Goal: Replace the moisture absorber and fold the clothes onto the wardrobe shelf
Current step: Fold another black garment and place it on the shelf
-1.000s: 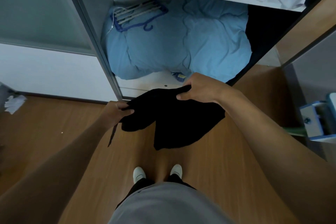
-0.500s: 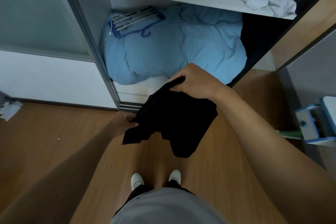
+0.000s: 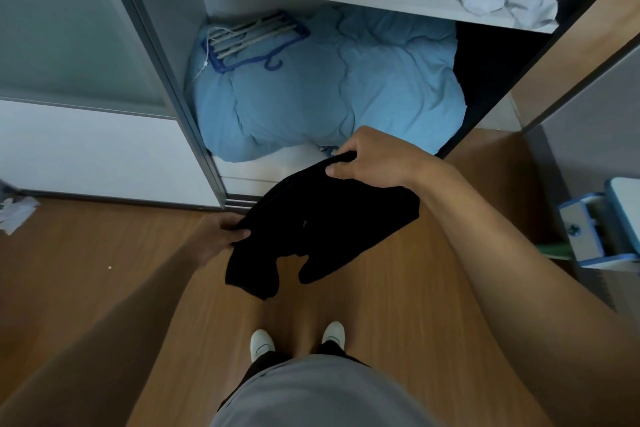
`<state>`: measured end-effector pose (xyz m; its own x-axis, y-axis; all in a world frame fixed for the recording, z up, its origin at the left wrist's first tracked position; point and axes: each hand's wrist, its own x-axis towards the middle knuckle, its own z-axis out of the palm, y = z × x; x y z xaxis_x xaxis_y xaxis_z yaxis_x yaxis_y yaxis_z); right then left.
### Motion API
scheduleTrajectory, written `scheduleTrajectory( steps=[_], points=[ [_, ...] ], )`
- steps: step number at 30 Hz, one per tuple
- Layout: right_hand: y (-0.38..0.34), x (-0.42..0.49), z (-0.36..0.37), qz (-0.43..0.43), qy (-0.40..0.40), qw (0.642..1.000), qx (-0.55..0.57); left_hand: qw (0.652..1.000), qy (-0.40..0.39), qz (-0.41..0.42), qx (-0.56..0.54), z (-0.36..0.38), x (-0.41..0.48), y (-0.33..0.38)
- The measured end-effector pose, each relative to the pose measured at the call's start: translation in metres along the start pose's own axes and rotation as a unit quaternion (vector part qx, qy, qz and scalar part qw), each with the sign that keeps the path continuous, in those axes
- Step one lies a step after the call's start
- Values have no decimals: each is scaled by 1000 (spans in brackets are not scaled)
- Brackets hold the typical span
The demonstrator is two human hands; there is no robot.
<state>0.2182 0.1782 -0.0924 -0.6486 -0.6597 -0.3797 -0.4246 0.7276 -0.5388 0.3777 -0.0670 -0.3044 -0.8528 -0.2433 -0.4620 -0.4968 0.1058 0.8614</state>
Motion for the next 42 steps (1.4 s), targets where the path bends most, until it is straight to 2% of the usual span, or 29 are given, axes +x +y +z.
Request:
scheduleTrajectory(
  steps=[3,7,12,16,23,27,30,33,35,38,42],
  points=[
    [4,2,2,6,8,1000,-20,1000,-5,-5,-11,-15,3,8],
    [11,6,4,14,5,999,-36,999,40,-1,-24,-32,8,22],
    [10,8,6,-1,17,999,35,999,38,2,16,-33,10,24],
    [7,7,2,-5,16,999,46,995,71,53,45,-27,6,20],
    [8,-2,-3,28,-73,997,6,968,188,126,106,-25,9,44],
    [3,-1,0,26,-132,990,-46,964,215,129,93,-21,14,62],
    [2,0,0,29,-144,988,-42,954,230,144,125,-16,19,73],
    [1,2,0,38,-115,992,-34,947,229,176,139,-11,22,78],
    [3,5,1,38,-61,997,-26,946,227,183,141,-10,23,80],
    [9,10,7,45,19,999,25,945,241,183,128,-10,24,83],
    [15,12,21,63,68,989,113,941,258,178,127,-13,26,87]
  ],
)
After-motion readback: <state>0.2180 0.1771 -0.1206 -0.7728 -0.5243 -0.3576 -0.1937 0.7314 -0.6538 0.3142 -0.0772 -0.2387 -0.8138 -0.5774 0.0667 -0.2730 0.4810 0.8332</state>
